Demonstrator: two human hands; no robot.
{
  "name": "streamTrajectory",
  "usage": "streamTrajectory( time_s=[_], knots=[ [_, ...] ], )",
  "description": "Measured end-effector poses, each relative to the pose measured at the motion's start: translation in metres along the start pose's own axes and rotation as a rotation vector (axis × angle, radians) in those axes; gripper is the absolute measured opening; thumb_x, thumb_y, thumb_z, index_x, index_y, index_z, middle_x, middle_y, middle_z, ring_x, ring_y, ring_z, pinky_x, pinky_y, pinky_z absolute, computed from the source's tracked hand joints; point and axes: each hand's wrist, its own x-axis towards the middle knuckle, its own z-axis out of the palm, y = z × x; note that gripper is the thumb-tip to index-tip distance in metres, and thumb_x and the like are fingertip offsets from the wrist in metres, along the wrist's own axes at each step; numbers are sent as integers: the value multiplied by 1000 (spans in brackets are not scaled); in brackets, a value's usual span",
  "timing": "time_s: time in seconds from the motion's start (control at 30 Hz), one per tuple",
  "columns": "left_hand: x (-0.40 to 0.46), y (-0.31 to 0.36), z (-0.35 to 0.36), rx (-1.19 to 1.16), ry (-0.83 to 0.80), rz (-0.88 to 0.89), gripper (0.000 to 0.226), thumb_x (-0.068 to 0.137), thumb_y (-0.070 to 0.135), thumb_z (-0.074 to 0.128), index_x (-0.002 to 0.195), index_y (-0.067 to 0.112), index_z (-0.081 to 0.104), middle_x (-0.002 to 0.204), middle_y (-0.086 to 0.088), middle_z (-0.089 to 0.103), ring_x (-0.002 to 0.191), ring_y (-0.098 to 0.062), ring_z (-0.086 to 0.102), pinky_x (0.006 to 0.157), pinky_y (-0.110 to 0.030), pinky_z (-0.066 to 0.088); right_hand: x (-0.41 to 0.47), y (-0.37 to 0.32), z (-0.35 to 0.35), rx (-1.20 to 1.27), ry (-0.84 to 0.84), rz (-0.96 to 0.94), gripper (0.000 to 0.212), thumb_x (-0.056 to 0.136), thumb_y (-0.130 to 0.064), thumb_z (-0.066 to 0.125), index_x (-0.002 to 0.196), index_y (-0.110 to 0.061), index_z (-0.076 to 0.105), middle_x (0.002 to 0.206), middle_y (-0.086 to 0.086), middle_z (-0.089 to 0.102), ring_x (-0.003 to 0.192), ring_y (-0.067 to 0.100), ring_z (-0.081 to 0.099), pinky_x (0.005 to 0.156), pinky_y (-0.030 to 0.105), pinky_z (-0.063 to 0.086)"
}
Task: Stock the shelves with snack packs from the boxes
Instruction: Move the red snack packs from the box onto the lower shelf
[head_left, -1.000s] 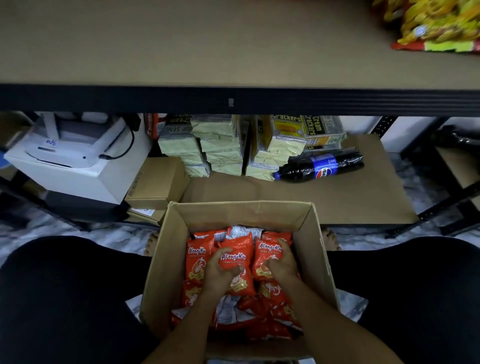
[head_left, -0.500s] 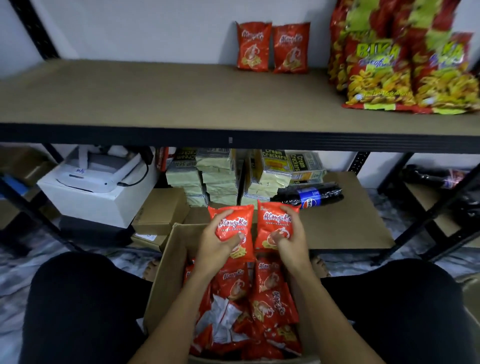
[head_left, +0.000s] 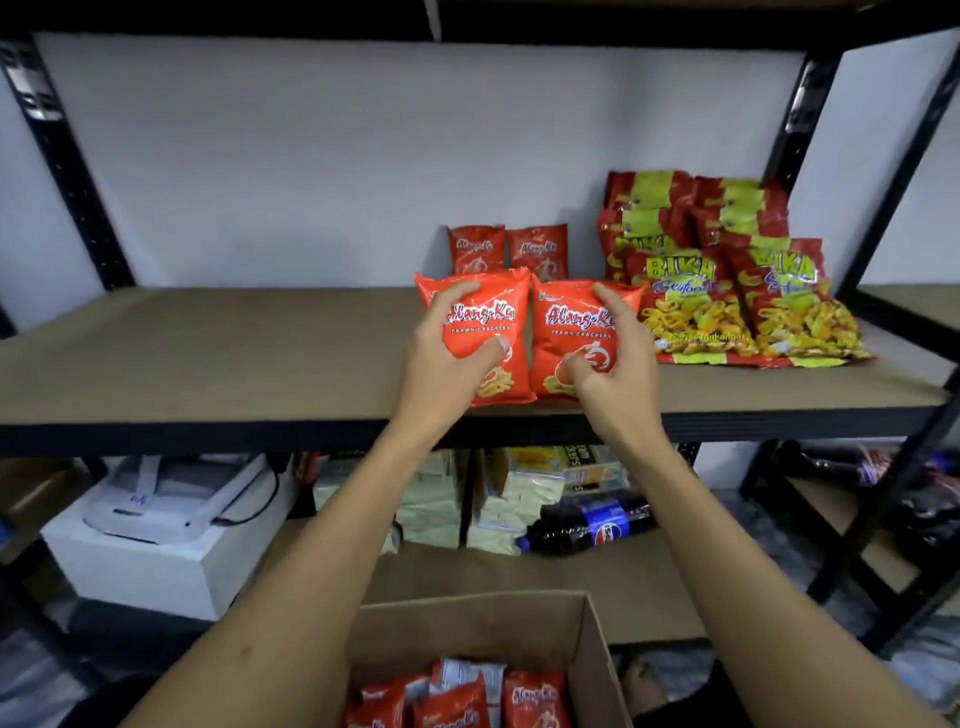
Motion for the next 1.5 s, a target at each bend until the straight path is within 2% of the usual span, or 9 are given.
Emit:
streamTrajectory(
  time_s=[0.1,0.2,0.53,0.73,0.83,0.97,1.2,1.33,1.5],
  knots=[
    [38,-10,8,5,-33,-15,70,71,4,81,127,28,48,116,0,60,94,-6,61,74,-14,51,37,10,11,-90,-69,65,65,86,-14,65,141,-38,41,124,5,41,102,12,50,85,9,39],
    [64,-28,15,49,-95,-61,83,66,-2,83,130,31,41,116,1,56,95,-8,59,66,-8,48,68,22,10,-146,-115,97,59,91,-20,60,142,-41,40,120,5,41,100,17,50,90,25,40],
    [167,-83,26,190,-65,25,88,69,-4,81,139,27,38,125,2,45,99,-2,53,73,-9,49,166,59,46,-267,-146,29,60,97,-19,51,149,-40,31,137,13,36,123,32,49,107,39,40],
    [231,-113,44,541,-3,139,90,73,26,79,147,38,29,134,0,35,126,-14,33,103,-32,42,227,91,63,-367,-126,-99,65,92,-14,52,147,-42,34,146,13,25,125,36,48,108,38,37],
    [265,-128,47,939,15,176,92,76,45,70,149,43,14,156,-12,8,143,-32,9,110,-56,28,256,107,76,-505,-118,-140,59,93,-20,53,145,-41,37,157,13,8,138,40,30,111,45,33],
    [298,-150,53,960,-72,35,92,83,53,61,150,46,-2,160,-6,-16,147,-29,-15,112,-66,13,285,129,91,-597,-135,-145,52,99,-33,44,147,-46,29,160,9,6,139,43,25,113,56,30],
    [314,-170,65,836,-38,25,97,80,56,65,147,52,-4,161,-5,-13,148,-30,-11,111,-61,16,305,152,93,-629,-55,-171,56,94,-49,33,149,-37,33,158,17,13,143,39,17,111,58,25],
    [298,-169,58,848,-8,23,94,79,58,65,150,46,4,161,-11,-4,147,-32,-1,115,-55,19,298,155,80,-627,-6,-171,53,97,-39,43,147,-24,40,156,22,23,145,39,18,112,54,27],
    [268,-152,45,914,-45,-47,81,77,54,63,146,39,24,154,-14,17,141,-34,19,111,-52,28,277,136,65,-709,4,-218,51,88,-22,55,137,-10,51,140,29,43,130,45,40,104,54,39]
  ],
)
